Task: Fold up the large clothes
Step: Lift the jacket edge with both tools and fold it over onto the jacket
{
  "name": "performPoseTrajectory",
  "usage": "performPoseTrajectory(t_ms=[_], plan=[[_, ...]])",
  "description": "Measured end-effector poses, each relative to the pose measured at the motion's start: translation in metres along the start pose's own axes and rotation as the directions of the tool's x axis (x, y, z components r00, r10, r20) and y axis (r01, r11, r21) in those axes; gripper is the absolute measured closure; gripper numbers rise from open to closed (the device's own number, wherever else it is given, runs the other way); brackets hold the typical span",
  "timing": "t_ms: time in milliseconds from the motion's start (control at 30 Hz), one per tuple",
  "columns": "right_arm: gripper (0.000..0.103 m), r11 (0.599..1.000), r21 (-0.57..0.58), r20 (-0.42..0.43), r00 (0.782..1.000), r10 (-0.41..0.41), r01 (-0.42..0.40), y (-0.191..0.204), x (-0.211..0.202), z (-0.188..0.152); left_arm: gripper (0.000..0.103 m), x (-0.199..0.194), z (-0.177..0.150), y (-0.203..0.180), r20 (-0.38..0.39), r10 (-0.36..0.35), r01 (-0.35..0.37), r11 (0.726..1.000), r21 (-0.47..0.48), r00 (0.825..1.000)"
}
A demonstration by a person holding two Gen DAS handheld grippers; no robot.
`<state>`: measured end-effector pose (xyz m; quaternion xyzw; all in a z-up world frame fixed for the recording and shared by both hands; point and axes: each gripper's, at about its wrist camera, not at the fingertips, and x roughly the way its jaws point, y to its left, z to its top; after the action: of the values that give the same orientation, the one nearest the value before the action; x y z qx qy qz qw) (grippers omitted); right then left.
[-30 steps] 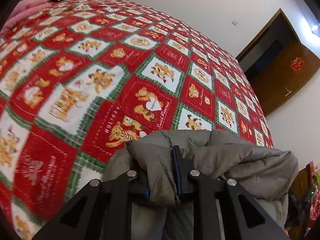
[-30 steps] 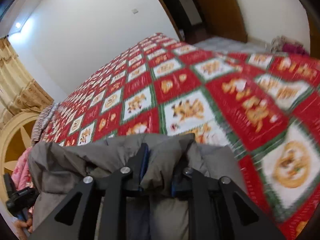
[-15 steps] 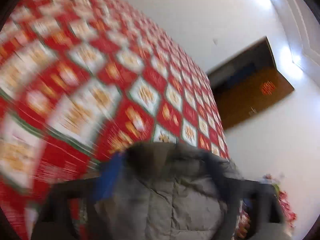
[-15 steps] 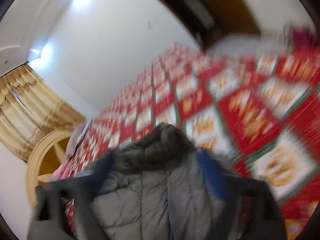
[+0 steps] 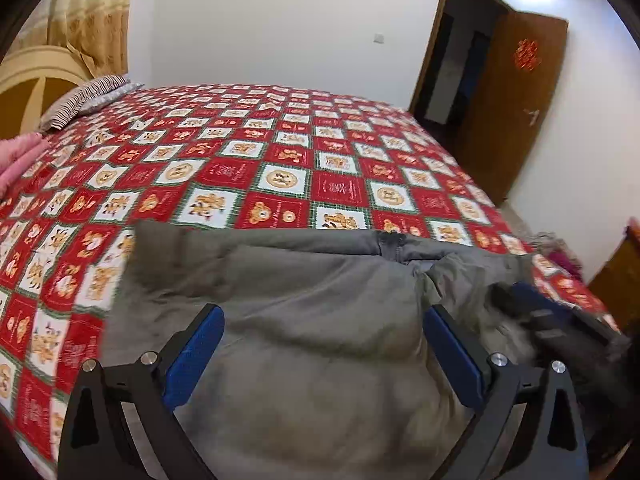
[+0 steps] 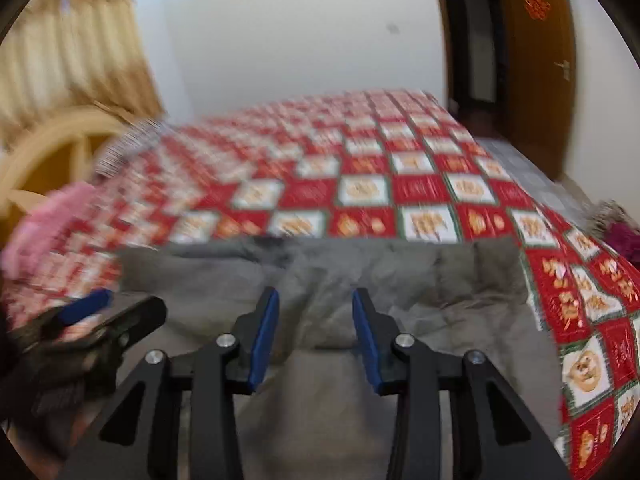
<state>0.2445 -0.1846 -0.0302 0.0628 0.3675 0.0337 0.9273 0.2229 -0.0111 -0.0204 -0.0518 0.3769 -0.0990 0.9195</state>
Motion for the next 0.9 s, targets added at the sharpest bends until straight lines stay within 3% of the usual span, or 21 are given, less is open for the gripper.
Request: performPoseTrajectory(t_ms=[33, 100, 233, 300, 467, 567, 700, 767, 833, 900], plan=[[0.070, 1.000, 0.011, -0.026, 0.999, -0.021, 0.021, -0.004, 0.018, -0.004, 0.003, 0.015, -0.001, -0.005, -0.014, 0.030, -0.030, 0.999, 0.010, 0.999], [0.070, 0.999, 0.039, -0.039, 0.999, -0.002, 0.004, -0.014, 0.036, -0.011, 0.003, 0.041, -0.004, -0.003, -0.053, 0.076, -0.076, 0.997, 0.010, 0.996], [0.070, 0.986, 0.143, 0.003, 0.997, 0.080, -0.080, -0.037, 0.055, -0.027, 0.003, 0.069, -0.021, 0.023, -0.034, 0.017, -0.020, 0.994, -0.108, 0.999], [0.070, 0.988, 0.136, 0.016, 0.997, 0.076, -0.078, -0.033, 0.061, -0.032, 0.003, 0.071, -0.026, 0.025, 0.001, -0.001, 0.001, 0.992, -0.128, 1.000], [0.070, 0.988, 0.135, -0.038, 0.996, 0.076, -0.070, -0.030, 0.081, -0.027, 0.003, 0.089, -0.029, 0.013, -0.018, 0.078, -0.079, 0.993, -0.082, 0.997], [0.071, 0.992, 0.118, -0.061, 0.997, 0.039, -0.032, -0.025, 0.090, -0.023, 0.002, 0.101, -0.027, 0.005, -0.051, 0.132, -0.134, 0.990, -0.038, 0.990], [0.074, 0.996, 0.093, -0.107, 0.994, 0.013, -0.003, -0.022, 0.089, -0.014, 0.001, 0.106, -0.030, 0.007, -0.073, 0.136, -0.139, 0.990, -0.032, 0.988], [0.074, 0.994, 0.104, -0.055, 0.998, -0.025, 0.031, -0.032, 0.069, -0.008, 0.001, 0.106, -0.030, 0.006, -0.075, 0.138, -0.141, 0.990, -0.028, 0.988], [0.071, 0.988, 0.095, -0.005, 0.992, -0.123, 0.123, -0.046, 0.052, -0.003, 0.001, 0.106, -0.030, 0.007, -0.074, 0.135, -0.137, 0.990, -0.031, 0.988], [0.071, 0.971, 0.107, -0.061, 0.976, -0.207, 0.213, -0.067, 0.054, -0.004, 0.001, 0.108, -0.030, 0.006, -0.075, 0.135, -0.137, 0.990, -0.029, 0.988]])
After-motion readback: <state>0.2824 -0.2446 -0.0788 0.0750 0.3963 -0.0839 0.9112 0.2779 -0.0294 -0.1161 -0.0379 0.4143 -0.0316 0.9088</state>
